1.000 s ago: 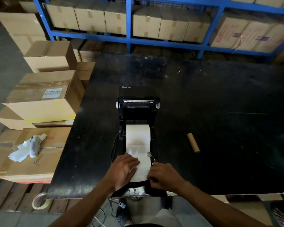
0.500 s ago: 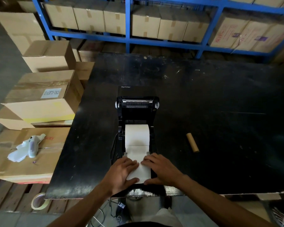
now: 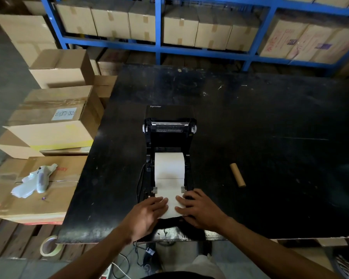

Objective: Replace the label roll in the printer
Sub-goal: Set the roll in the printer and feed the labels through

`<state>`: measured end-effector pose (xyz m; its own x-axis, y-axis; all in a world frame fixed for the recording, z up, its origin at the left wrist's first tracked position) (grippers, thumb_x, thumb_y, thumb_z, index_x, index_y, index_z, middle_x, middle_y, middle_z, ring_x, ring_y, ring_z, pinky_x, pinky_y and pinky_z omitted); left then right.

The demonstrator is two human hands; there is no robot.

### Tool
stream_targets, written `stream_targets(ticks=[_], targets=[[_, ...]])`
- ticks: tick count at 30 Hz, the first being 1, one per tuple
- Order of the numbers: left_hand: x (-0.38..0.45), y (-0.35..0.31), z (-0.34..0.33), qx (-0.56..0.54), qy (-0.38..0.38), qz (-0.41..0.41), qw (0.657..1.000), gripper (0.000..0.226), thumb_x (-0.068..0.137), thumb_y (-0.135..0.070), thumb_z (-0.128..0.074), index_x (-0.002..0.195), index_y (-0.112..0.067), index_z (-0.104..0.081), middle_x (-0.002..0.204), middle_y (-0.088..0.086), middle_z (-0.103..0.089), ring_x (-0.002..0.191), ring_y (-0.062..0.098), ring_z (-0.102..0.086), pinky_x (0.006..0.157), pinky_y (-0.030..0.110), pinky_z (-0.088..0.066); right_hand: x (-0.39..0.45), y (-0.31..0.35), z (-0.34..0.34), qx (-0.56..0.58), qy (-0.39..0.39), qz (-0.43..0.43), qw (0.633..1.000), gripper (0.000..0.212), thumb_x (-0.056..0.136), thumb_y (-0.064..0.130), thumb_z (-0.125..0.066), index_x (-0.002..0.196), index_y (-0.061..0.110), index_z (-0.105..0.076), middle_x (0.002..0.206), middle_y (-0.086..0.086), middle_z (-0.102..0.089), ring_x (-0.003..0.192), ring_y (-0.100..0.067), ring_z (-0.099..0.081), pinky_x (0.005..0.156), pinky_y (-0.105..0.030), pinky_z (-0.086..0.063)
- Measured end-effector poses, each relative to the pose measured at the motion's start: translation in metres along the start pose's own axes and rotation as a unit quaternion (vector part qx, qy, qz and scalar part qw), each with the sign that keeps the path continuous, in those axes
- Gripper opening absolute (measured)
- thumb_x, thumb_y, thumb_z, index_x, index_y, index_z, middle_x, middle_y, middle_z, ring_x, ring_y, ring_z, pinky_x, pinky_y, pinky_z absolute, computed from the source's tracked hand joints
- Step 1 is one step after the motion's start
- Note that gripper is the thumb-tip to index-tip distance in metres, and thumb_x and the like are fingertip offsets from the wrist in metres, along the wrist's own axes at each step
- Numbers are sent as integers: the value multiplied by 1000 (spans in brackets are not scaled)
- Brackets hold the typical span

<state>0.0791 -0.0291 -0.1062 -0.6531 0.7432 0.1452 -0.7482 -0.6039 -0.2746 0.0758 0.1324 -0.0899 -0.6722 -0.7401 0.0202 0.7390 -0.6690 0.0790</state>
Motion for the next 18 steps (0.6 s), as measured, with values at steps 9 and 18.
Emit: stream_targets(ticks=[9,18], targets=[[-7,-1,5,-16,27,-44,999,44,82,-26,-56,123,-21,-70,128,-7,-67,121,8,-58,114,22,-30,-3,2,2,30,-1,18,999,28,93,43,-54,118,34,-63,128,10,-63,111,-17,-55,91,-35,-41],[-5,13,10,39,25,-8,999,50,85,-25,-47,133,-30,-60,138,-10,-60,128,11,-56,111,37,-41,-11,10,7,64,-4,33,997,29,90,40,-56,116,32,-64,123,11,-65,104,-14,-56,90,-35,-46]])
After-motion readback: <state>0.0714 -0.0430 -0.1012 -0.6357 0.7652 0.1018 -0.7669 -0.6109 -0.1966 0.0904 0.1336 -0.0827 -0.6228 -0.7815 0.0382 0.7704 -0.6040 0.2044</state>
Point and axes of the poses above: each hand's wrist, its own x-axis towards the middle knuckle, its own z-axis out of the back of the hand, y = z × x, the point moved 7 cm from there along x, towards the middle knuckle
